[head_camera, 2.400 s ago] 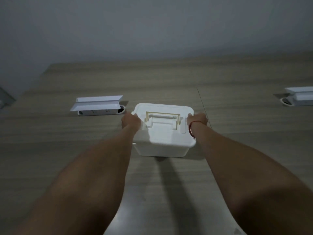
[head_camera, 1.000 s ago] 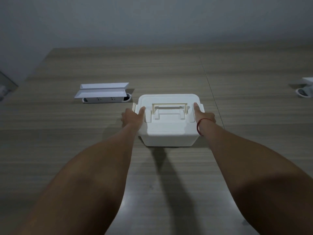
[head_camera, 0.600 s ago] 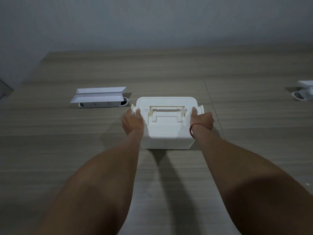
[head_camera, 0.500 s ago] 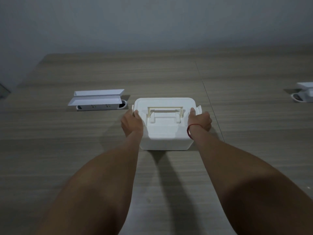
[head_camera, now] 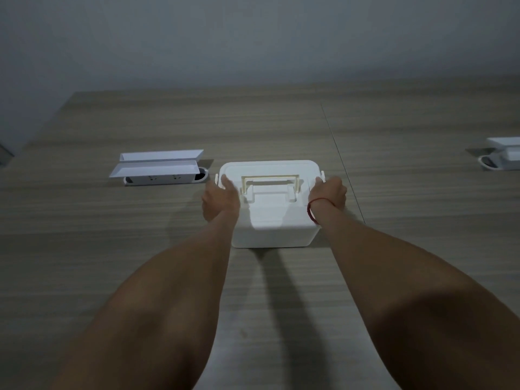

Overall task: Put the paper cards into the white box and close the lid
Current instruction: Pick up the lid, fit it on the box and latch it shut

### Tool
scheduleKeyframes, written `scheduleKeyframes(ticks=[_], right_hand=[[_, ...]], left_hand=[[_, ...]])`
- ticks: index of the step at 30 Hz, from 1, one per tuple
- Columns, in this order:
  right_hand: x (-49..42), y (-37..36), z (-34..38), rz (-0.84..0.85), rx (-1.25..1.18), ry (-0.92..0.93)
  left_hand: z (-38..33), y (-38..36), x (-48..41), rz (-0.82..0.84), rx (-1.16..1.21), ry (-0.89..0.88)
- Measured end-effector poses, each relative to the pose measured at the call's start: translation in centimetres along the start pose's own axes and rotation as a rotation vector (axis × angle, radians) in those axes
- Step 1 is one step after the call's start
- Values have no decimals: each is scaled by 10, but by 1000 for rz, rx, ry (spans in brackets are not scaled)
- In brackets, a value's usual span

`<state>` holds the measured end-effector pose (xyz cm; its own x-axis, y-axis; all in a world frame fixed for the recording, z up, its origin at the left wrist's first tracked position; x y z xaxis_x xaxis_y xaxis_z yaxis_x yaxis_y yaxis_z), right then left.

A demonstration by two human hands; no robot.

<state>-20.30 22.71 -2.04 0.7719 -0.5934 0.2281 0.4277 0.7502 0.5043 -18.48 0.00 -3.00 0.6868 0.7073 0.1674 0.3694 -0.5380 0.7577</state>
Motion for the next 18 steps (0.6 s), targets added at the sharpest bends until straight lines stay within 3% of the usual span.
scheduleKeyframes(ticks=[6, 13, 18], right_hand=[[11, -19, 3, 63, 4, -79], [9, -14, -10, 116, 74, 52], [6, -22, -4, 57, 109, 94]], left_hand=[[-13, -7, 8, 125, -51, 82], [10, -3, 12, 109, -187, -213], [10, -7, 4, 50, -213, -252]])
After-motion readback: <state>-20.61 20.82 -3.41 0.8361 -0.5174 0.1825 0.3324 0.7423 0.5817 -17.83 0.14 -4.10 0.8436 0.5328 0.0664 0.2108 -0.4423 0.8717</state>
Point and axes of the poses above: each hand's wrist, its own x-axis away from the middle knuckle, its own y-axis out of the back of the hand, z = x × y, the point moved 4 cm from there along -x, towards the middle knuckle, and after that the axes turned 10 degrees about -x, right-handed, at the moved point
